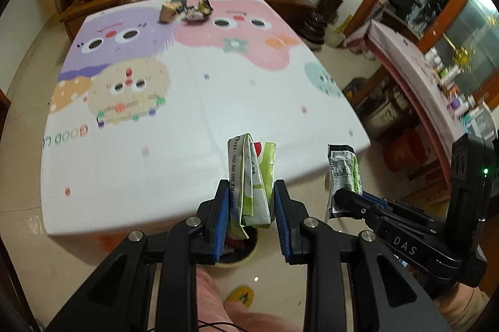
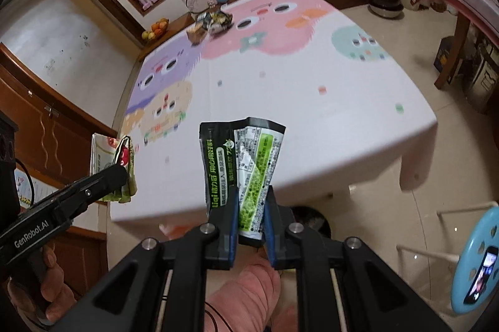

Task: Collect trash
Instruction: 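Carry both wrappers down over the trash bin, then open both tools over the bin to drop the wrappers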

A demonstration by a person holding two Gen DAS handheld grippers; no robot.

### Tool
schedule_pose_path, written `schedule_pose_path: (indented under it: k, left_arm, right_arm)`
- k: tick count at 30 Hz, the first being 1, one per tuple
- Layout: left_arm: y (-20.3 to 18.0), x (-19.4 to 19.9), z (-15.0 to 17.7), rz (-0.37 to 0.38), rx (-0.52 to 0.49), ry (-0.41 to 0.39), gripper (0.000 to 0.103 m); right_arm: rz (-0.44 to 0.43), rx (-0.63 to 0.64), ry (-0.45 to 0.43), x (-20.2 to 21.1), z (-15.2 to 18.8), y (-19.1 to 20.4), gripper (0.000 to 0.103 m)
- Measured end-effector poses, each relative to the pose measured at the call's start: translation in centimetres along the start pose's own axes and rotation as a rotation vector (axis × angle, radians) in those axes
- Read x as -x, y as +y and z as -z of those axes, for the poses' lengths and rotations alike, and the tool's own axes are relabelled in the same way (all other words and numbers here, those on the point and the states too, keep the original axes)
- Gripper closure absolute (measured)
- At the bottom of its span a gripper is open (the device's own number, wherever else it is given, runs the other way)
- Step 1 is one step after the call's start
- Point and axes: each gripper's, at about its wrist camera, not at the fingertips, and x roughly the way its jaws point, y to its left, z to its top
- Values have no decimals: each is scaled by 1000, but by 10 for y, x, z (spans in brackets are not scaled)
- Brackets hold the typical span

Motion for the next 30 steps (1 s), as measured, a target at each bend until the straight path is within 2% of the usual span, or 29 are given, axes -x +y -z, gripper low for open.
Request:
schedule_pose_path:
  k: [5,11,18,22,30]
  left_arm:
    - [-10,-19,27,-2,-36,72,77]
    - [-14,-77,68,38,-87,174,77]
    - [0,-176,118,59,-124,245,77]
    - [21,-240,144,42,-111,267,76]
    - [53,-339,179,4,-100,296,73]
  right_arm:
    - [10,-38,53,-7,37,-14,89]
    - [54,-129,135,-47,78,-40,89]
    - [127,-200,210,-132,131,-86,89]
    - [164,-198,211,-184,157,-111,89]
    - [143,-227,268,-292,200,-155,88]
